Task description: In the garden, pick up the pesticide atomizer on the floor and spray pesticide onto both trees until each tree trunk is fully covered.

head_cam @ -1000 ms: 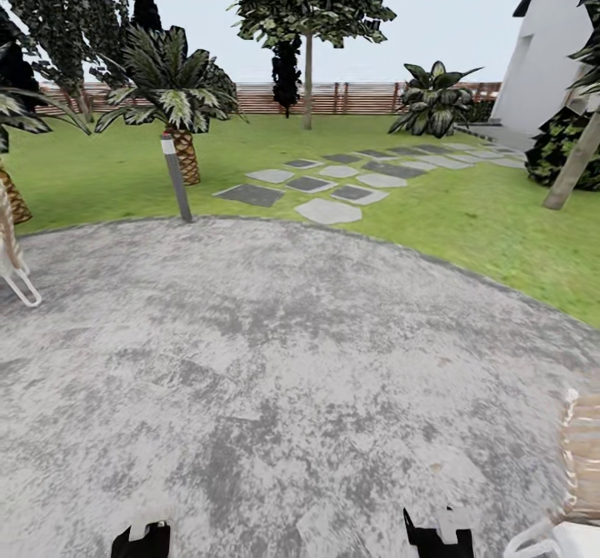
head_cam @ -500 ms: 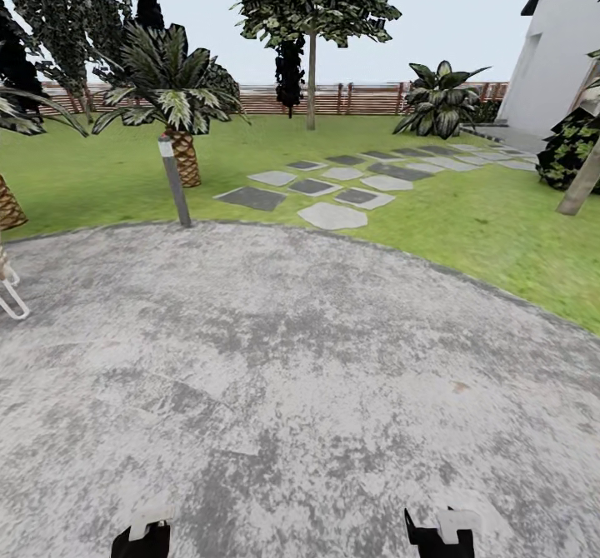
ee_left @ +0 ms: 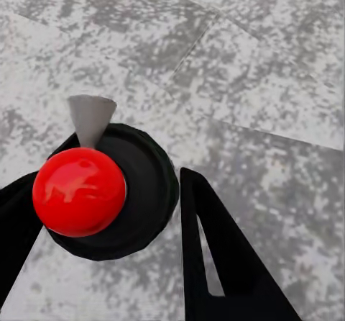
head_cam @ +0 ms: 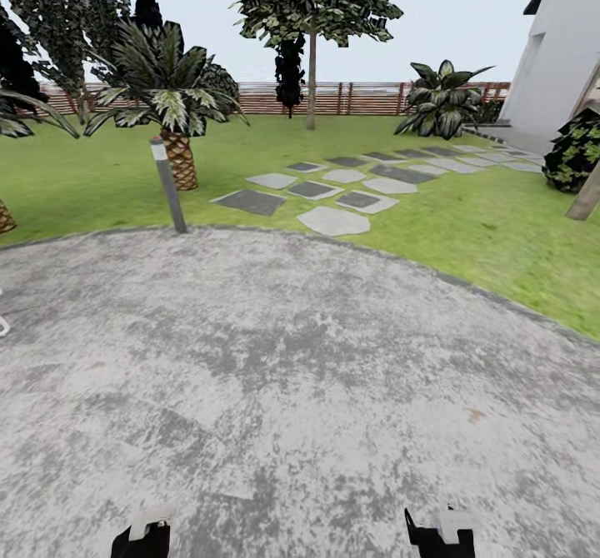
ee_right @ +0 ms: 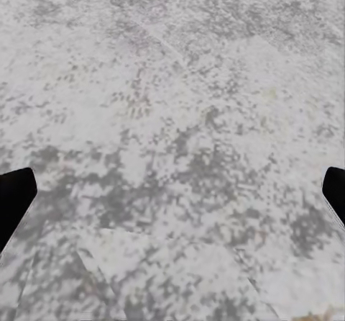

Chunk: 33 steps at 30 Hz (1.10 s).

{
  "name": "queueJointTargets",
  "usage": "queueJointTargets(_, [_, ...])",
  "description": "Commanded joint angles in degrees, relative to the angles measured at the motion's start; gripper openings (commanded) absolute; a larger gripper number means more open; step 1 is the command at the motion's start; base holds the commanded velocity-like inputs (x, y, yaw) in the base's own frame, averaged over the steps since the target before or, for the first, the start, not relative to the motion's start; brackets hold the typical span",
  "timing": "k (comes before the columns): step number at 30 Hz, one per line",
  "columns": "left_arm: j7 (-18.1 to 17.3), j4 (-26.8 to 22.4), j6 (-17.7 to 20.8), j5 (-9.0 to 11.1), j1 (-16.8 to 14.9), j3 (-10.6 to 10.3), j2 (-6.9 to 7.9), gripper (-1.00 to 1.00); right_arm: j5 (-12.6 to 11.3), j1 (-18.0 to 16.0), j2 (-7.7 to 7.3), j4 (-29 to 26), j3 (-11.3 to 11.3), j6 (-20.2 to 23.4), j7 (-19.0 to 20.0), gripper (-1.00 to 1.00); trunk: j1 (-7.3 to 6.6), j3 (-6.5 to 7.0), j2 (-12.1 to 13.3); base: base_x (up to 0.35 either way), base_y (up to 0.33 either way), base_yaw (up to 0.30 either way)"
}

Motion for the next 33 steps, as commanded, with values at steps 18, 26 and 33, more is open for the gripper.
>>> queueJointTargets(18, [0.10,0.02,-0.20,0.10,-0.02,-0.01,0.00,-1.00,0.06,0.00,0.06,0.05,0.01,-0.11,0.10,1.00,0.02,0.62,-0.01,0.340,0.000,0.000])
queueJointTargets(26, [0.11,0.06,-0.20,0.10,-0.03,-0.01,0.00,-1.00,0.06,-0.01,0.06,0.05,0.01,-0.13,0.14,1.00,0.02,1.34,-0.01,0.340,0.000,0.000])
queueJointTargets(33, [0.09,0.04,-0.20,0.10,-0.03,-0.01,0.00,-1.00,0.06,-0.01,0.06,0.05,0.01,-0.13,0.15,1.00,0.02,1.96,-0.01,0.340,0.000,0.000])
